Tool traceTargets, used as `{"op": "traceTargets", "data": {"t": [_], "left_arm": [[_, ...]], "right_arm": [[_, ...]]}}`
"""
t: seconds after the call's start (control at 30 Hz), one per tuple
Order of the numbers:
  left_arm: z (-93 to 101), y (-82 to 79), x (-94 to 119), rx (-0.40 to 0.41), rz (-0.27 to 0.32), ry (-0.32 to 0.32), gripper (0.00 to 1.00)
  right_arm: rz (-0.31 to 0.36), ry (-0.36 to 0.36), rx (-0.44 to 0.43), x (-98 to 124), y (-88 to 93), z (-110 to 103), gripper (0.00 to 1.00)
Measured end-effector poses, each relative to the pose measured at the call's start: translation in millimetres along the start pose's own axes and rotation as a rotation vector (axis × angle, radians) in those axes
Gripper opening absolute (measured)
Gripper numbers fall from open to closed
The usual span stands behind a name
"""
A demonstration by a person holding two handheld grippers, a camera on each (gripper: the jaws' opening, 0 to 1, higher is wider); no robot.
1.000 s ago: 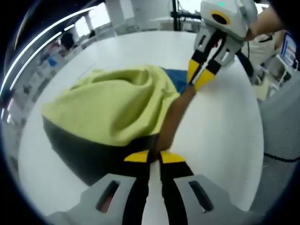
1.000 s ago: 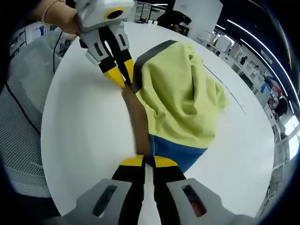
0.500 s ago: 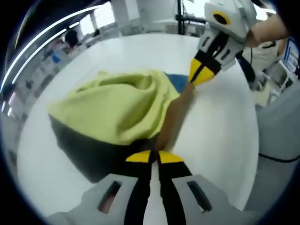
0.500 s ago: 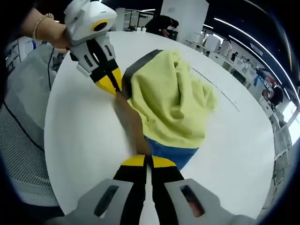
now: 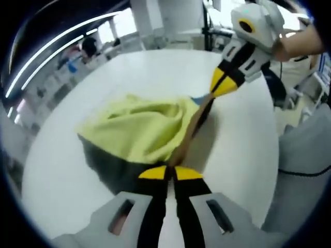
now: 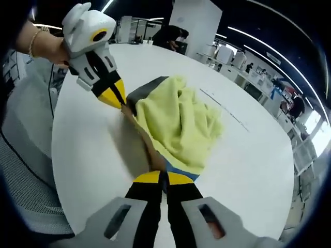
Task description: Fold the garment on the visible template until the final outline fits inside the template.
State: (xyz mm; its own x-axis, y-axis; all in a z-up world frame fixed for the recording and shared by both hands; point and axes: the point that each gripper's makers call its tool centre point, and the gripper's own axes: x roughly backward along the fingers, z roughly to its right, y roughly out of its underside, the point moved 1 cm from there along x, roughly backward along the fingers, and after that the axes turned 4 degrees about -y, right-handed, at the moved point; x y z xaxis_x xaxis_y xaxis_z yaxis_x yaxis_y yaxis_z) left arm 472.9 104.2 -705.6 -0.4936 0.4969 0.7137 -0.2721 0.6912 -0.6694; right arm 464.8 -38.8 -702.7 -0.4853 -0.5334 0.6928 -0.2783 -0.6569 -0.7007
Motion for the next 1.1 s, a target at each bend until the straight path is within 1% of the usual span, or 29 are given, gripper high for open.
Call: {"op": "traceTargets", "data": {"t": [0.23, 0.4, 0.53, 0.77, 0.87, 0.97, 1.03, 1.1], "left_arm": [[-4.0, -11.6, 24, 0.017, 0.035, -0.040, 0.01], [-4.4, -18.9, 36, 0.019, 0.058, -0.056, 0.01], [-8.8, -31.4, 50, 0.035, 0.088, -0.080, 0.01], [-17.7, -55.5, 76, 0.079, 0.153, -0.119, 0.00], [-21.5, -68.0, 89, 0.073, 0.182, -0.146, 0.00], [-27.4, -80.7, 101, 0.046, 0.207, -0.179, 0.00], [-31.7, -89.5, 111, 0.045, 0.227, -0.199, 0.00], [-34.9, -94.8, 117, 0.050, 0.241, -0.212, 0.00]], "right_arm": [[0.065, 0.022, -0.025, 20, -21.3, 0, 0.02], [0.096, 0.038, -0.044, 31, -31.6, 1, 0.02], [0.118, 0.056, -0.048, 40, -41.1, 3, 0.02], [0.180, 0.094, -0.060, 61, -62.6, 9, 0.02], [0.216, 0.125, -0.056, 73, -77.5, 15, 0.02], [0.249, 0.144, -0.053, 83, -91.7, 19, 0.02], [0.266, 0.161, -0.040, 89, -101.6, 22, 0.02], [0.285, 0.176, -0.034, 96, -111.0, 25, 0.02]]}}
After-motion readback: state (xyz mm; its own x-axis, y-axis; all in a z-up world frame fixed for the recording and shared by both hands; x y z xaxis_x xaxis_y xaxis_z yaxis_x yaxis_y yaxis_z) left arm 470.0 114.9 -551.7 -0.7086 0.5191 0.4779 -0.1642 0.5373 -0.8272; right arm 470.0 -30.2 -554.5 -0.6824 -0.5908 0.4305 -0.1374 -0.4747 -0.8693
